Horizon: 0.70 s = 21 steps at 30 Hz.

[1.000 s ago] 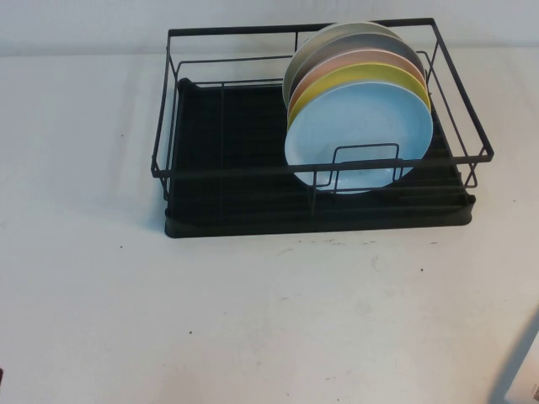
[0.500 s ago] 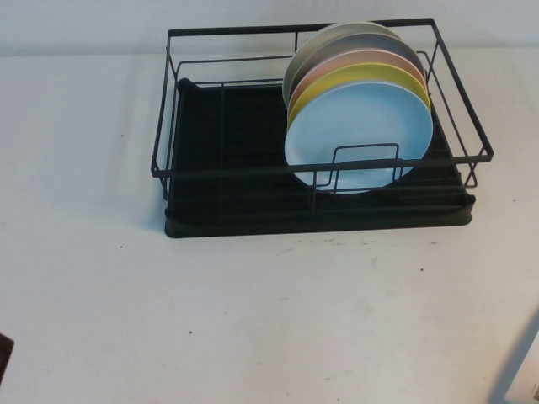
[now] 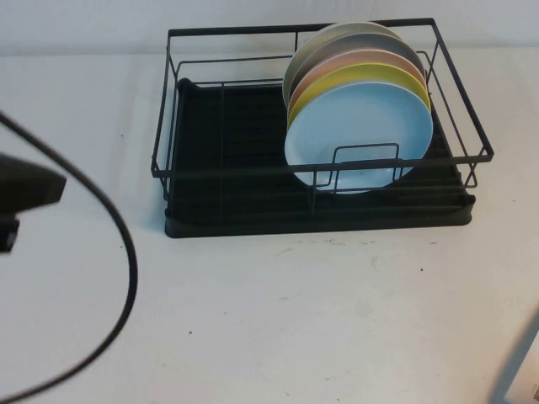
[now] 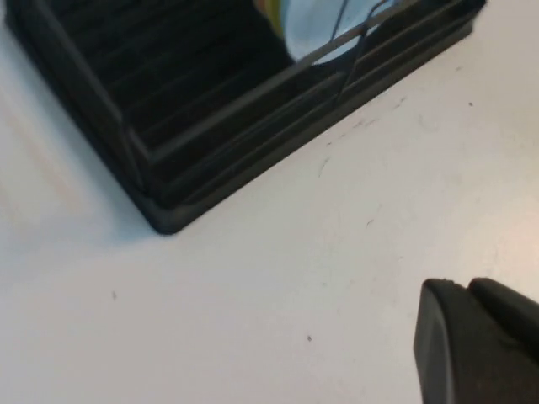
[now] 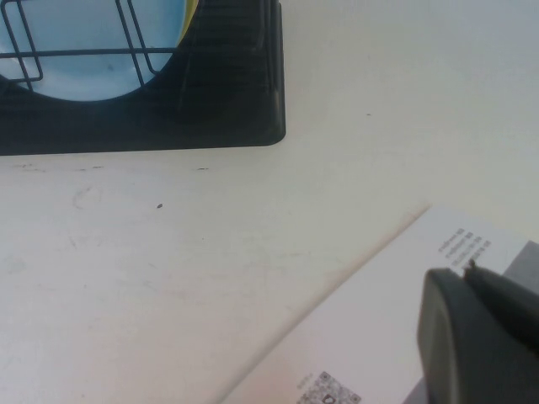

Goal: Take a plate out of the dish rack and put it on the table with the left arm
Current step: Grasp the plate from the shelf

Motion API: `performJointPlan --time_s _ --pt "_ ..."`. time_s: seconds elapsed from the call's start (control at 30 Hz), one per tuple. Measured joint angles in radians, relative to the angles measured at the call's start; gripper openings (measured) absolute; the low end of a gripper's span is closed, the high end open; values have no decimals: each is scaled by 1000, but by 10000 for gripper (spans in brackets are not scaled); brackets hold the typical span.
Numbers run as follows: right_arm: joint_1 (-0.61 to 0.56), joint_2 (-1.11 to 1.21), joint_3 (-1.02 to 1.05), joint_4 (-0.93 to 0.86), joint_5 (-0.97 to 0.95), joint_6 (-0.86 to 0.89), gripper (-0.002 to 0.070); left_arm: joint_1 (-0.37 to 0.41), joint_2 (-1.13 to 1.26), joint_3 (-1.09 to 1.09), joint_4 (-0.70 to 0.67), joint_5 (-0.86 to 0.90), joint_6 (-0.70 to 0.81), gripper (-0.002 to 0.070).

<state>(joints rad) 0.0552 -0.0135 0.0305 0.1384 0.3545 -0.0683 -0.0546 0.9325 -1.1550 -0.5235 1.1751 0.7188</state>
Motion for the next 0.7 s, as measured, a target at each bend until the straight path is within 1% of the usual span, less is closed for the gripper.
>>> performJointPlan --time_s 0.1,0.17,0.27,0.37,0.5,0.7 --pt "0 0 0 0 0 0 -18 -12 168 -173 -34 49 169 -4" --pt "0 0 0 0 0 0 -18 -41 251 -272 -36 56 229 -4" --pt "0 0 0 0 0 0 -18 -105 363 -375 -32 60 283 -4" --pt "0 0 0 0 0 0 -18 -176 464 -447 -26 58 315 -4" --pt "0 0 0 0 0 0 -18 -264 595 -515 -8 -5 323 -4" --pt "0 0 0 0 0 0 -18 -340 744 -583 -3 -143 302 2"
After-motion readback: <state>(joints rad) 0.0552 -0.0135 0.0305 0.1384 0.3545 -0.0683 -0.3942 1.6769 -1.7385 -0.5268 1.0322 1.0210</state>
